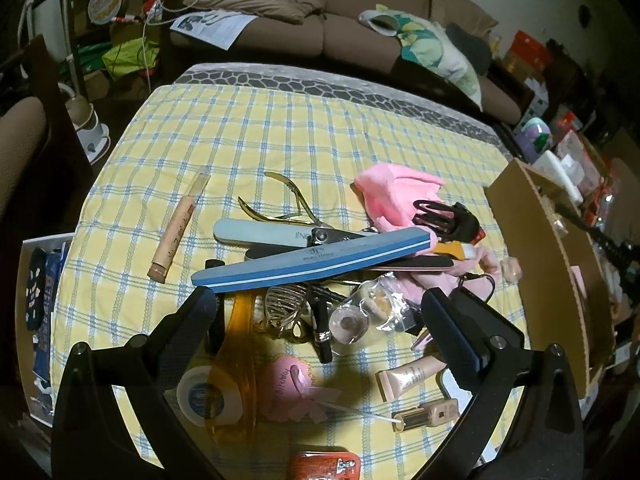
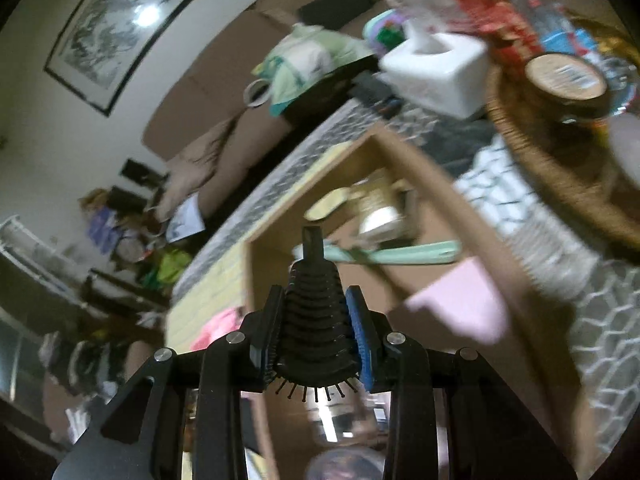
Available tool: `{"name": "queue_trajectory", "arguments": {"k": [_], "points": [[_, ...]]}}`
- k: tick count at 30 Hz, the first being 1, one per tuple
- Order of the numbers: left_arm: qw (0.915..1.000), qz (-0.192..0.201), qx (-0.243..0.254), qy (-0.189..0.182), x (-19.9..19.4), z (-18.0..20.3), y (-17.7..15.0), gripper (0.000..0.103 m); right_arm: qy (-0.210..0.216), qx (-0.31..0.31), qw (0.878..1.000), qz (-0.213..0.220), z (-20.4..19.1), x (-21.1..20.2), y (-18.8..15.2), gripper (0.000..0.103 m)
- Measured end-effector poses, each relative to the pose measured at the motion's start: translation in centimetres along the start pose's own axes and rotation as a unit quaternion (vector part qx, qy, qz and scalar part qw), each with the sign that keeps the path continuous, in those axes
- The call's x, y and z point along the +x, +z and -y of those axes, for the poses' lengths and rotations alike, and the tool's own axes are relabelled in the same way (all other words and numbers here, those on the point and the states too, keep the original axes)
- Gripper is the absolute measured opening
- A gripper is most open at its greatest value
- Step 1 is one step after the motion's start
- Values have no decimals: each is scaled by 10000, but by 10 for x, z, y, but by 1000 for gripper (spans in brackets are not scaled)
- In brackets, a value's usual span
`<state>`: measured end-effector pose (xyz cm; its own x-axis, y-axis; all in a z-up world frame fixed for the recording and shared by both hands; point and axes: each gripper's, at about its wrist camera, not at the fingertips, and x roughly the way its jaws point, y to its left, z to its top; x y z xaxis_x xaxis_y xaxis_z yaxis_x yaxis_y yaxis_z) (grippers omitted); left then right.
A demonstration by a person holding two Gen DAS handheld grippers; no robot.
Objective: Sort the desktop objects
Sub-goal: 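Carry the hairbrush into the cardboard box and open the right tool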
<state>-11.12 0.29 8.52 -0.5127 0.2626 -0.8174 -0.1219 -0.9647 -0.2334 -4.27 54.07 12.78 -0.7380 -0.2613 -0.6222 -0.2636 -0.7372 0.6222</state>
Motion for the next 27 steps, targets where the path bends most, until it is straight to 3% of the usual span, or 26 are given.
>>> {"name": "queue_trajectory", "arguments": {"k": [6, 9, 13, 14, 16, 19, 23, 27], "points": [[9999, 62, -74, -67, -4, -1, 2, 103, -1086, -737, 9913, 44, 5, -27, -10, 32], [9999, 61, -114, -110, -5, -1, 2, 103, -1547, -1076, 9817, -264, 9, -21, -22, 32], [9999, 30, -72, -119, -5, 2, 0, 103, -2310, -1635, 9568, -662, 6, -5, -39, 37], [9999, 22, -54, -111, -5, 2, 0, 103, -2498, -1765, 9494, -714, 5, -4, -42, 47], [10000, 21, -36, -89, -6, 2, 0, 103, -2578, -1790, 9464, -768, 4, -5, -42, 56], [9999, 19, -104, -81, -6, -2, 1, 103, -2569, -1715, 9497, -511, 2, -21, -37, 56], [9998, 7, -181, -80, -4, -6, 1, 103, -2250, -1690, 9595, -146, -7, -33, -31, 56], [9999, -26, -125, -63, -3, -4, 0, 103, -2345, -1941, 9518, -380, -13, -3, -33, 56]]}}
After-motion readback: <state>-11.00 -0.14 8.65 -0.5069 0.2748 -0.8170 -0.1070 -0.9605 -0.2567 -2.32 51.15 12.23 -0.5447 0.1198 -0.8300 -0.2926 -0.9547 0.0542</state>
